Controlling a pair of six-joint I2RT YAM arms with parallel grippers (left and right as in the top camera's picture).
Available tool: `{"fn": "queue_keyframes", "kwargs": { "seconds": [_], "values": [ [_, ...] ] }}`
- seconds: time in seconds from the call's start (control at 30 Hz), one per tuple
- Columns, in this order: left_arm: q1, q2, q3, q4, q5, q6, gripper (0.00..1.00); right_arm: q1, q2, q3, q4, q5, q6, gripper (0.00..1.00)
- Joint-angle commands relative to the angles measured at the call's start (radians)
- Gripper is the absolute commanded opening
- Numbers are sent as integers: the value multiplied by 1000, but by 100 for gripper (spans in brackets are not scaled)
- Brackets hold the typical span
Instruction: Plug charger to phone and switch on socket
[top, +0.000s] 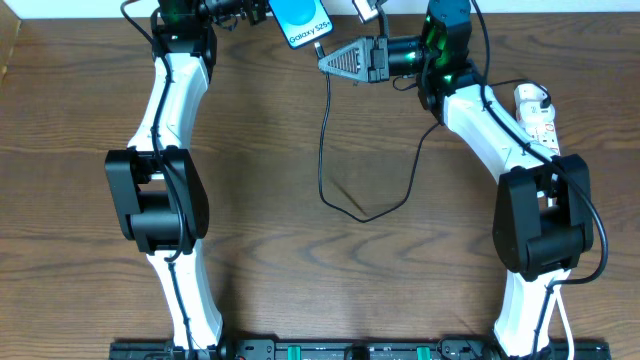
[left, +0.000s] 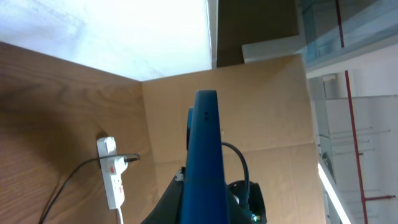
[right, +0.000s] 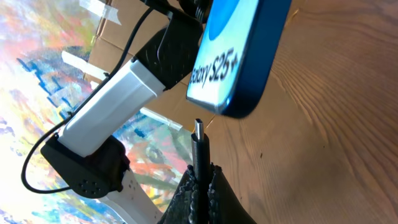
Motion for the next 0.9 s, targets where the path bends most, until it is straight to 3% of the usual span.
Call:
{"fn": "queue_keyframes", "kwargs": {
  "seconds": [0.0,0.87],
  "values": [
    [3,-30,15,13,-34,21,7,-2,-1,14,-2,-17,7,1],
    [-4,-30,15,13,21,45,7,-2,-1,14,-2,-5,6,1]
  ]
}}
